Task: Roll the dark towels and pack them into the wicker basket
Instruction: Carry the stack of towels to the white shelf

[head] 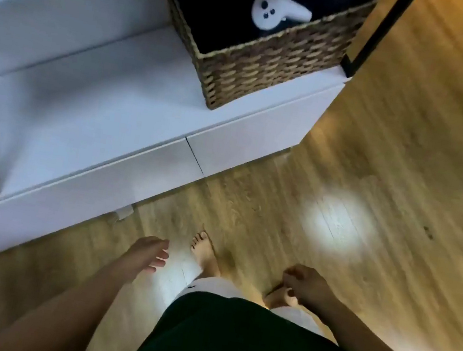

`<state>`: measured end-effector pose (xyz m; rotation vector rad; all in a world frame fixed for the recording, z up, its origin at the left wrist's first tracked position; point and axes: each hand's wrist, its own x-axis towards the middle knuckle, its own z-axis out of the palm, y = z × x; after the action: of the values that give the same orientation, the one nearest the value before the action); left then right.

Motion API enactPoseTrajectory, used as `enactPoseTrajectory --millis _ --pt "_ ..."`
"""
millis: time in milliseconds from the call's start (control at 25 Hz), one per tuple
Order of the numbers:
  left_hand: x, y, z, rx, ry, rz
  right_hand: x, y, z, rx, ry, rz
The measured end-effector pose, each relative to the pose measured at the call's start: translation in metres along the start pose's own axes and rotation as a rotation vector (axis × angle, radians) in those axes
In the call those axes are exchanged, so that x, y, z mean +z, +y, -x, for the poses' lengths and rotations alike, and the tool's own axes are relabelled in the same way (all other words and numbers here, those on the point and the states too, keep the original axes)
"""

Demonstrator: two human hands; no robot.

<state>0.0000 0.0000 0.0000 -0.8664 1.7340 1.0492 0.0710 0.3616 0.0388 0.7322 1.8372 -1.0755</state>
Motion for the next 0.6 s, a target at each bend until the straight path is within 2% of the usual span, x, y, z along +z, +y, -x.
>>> enactPoseTrajectory --millis 160,320,600 --pt "0.079 0.045 0.017 0.070 0.070 -0.120 -0.050 0.078 0.007 0.030 0.039 -0.158" --pt "0.200 0.097 0.051 0.149 0.029 -0.237 -0.115 0.161 0.019 -0.013 0.109 -0.259" --pt "0.403 0.176 0.095 0.472 -0.168 -0.913 -0.222 0.267 0.032 0.000 0.296 -0.534"
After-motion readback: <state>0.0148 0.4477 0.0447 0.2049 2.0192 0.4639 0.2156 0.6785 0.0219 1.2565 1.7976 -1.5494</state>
